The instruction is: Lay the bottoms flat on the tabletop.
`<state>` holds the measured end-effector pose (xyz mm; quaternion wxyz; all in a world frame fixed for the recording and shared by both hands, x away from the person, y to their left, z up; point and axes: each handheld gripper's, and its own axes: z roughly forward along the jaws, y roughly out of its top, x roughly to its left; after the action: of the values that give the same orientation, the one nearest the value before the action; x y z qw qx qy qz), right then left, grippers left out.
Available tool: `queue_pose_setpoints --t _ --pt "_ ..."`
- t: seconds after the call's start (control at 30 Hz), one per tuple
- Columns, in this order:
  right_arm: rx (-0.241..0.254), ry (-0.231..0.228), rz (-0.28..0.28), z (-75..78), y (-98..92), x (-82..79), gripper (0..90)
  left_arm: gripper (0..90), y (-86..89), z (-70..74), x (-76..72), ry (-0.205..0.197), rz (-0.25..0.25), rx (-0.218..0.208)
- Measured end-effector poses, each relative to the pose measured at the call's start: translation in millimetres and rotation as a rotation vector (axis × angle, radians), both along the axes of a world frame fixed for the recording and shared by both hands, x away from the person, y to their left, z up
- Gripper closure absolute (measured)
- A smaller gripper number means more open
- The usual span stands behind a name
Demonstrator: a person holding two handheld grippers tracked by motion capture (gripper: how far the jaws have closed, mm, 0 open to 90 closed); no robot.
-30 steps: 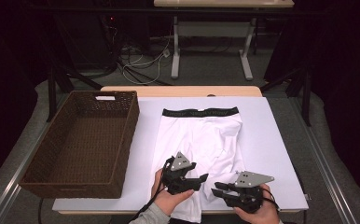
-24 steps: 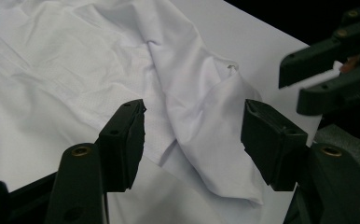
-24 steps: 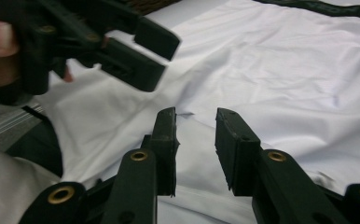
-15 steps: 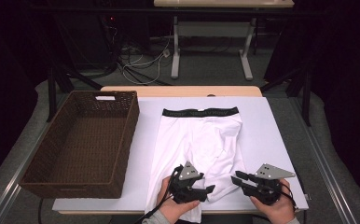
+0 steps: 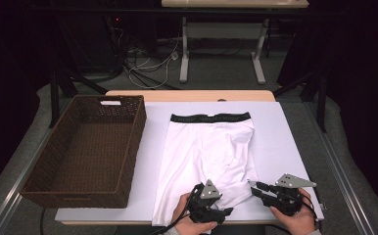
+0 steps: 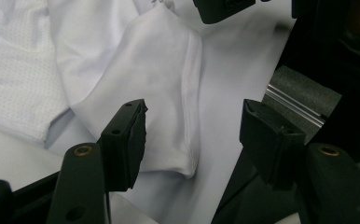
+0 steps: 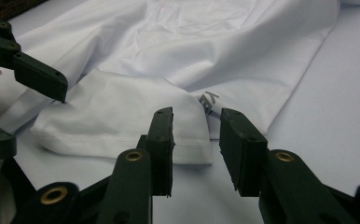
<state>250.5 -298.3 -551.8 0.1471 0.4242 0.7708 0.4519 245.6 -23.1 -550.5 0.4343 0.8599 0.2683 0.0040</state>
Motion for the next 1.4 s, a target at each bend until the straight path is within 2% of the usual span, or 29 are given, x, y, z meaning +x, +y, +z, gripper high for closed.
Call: queue_pose_setpoints --t 0.03,0.1,0.13,0.17,0.3,0.33,0.4,0.47,0.5,0.6,0.63,0.73,0.77,0.83,0.87,0.97,1.07,1.2,1.4 --pt "-0.012 0.002 0.002 -1.1 0.6 1.5 65.2 41.7 0.4 -0.8 -0.1 -0.002 -0.003 0.014" --pt "-0.014 0.029 0.007 -3.0 3.1 3.8 64.6 43.1 0.0 -3.5 0.0 -0.010 -0.001 0.027" --pt "-0.010 0.023 0.007 -4.8 4.6 5.6 64.1 43.5 0.4 -4.6 -0.1 -0.008 0.000 0.037" --pt "-0.008 0.036 0.005 -5.6 6.0 6.6 63.8 44.0 0.9 -5.8 0.4 -0.013 -0.001 0.043" --pt "-0.028 0.067 0.019 -10.7 11.6 11.2 64.5 45.5 3.7 -10.8 0.4 -0.004 0.000 0.069" --pt "-0.037 0.069 0.017 -11.6 12.7 11.1 66.9 46.7 4.6 -11.8 -0.6 -0.008 0.008 0.059" --pt "-0.046 0.083 0.015 -10.7 13.1 10.1 77.2 50.6 5.7 -12.6 -1.4 -0.029 0.011 0.065" --pt "-0.037 0.120 0.006 -7.4 12.3 8.1 87.2 57.6 5.9 -12.5 -2.3 -0.060 0.012 0.088" --pt "-0.038 0.137 -0.001 -5.8 11.9 6.3 89.4 60.7 5.7 -12.3 -3.1 -0.069 0.005 0.099" --pt "-0.038 0.138 -0.005 0.1 9.7 0.7 90.0 71.3 3.8 -12.9 -6.0 -0.113 -0.005 0.119" --pt "-0.035 0.151 -0.013 3.5 9.2 -2.3 90.0 74.3 3.6 -12.6 -6.2 -0.109 -0.011 0.122" --pt "-0.029 0.137 -0.021 14.4 4.4 -9.7 90.0 85.6 2.6 -11.2 -4.9 -0.092 -0.035 0.123" --pt "-0.018 0.149 -0.022 19.0 2.5 -12.8 90.0 87.4 1.8 -10.6 -4.8 -0.081 -0.039 0.124" --pt "-0.024 0.142 -0.025 27.3 -1.0 -17.6 90.0 88.1 0.8 -8.5 -4.5 -0.076 -0.050 0.132" --pt "-0.044 0.132 -0.023 31.9 -3.1 -19.4 90.0 88.3 1.2 -6.9 -4.5 -0.062 -0.056 0.122" --pt "-0.052 0.124 -0.037 46.6 -8.4 -26.4 90.0 88.5 3.4 1.8 -6.2 -0.047 -0.062 0.066" --pt "-0.039 0.135 -0.027 54.7 -12.5 -30.6 90.0 88.6 5.7 11.9 -4.6 -0.037 -0.068 0.034" --pt "-0.060 0.137 -0.022 43.2 -7.5 -29.2 89.2 88.6 8.6 24.2 -2.6 -0.037 -0.061 -0.016" --pt "-0.094 0.073 -0.015 25.3 3.9 -24.4 74.2 88.6 11.0 44.7 6.5 -0.048 -0.034 -0.078"
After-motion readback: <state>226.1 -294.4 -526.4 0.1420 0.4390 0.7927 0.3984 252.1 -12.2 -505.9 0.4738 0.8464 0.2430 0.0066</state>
